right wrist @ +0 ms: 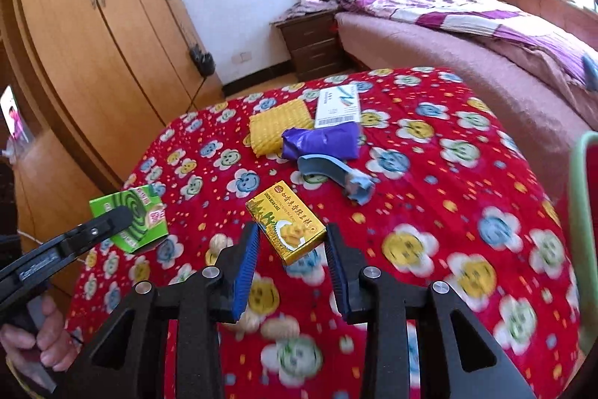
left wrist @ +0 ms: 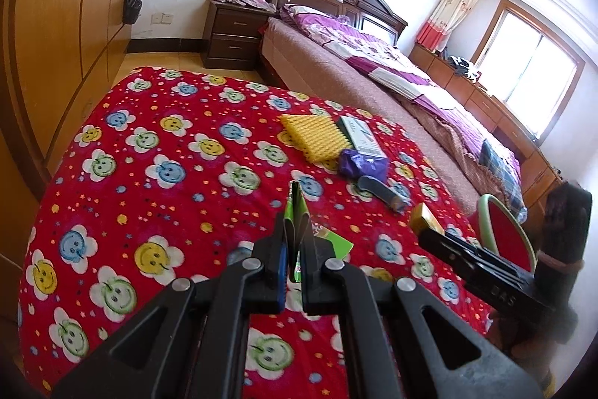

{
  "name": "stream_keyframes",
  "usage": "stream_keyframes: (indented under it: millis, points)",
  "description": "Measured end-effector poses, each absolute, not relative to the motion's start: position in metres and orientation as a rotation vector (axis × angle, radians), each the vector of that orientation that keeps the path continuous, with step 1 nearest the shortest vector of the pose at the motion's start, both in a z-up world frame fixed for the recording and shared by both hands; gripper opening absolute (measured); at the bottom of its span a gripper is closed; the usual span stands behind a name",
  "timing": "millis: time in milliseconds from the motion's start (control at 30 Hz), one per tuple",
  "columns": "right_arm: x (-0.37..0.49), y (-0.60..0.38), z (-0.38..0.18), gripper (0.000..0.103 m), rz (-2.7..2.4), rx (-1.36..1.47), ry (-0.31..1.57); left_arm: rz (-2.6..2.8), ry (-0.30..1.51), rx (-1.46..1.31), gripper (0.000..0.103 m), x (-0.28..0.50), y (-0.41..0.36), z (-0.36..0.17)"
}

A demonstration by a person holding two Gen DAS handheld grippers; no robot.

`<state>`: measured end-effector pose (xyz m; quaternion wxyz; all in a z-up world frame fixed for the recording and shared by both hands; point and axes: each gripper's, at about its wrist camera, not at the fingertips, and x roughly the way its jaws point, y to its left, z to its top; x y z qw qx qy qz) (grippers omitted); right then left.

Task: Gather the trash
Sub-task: 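Hold the green packet with the left tool while the right tool grasps the yellow box, then carry the green packet and yellow box over the bucket with both tools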

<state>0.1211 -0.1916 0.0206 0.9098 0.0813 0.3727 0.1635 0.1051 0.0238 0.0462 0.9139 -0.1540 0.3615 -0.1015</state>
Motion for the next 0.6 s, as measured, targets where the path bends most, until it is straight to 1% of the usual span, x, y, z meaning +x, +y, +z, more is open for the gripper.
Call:
stream_keyframes:
  millis: [600]
  points:
    - [0.043,-0.295,0.05,0.036,0.113,0.313,0.664,-0.379,0.71,-0.232,0.004,0.075,-0.059,0.085]
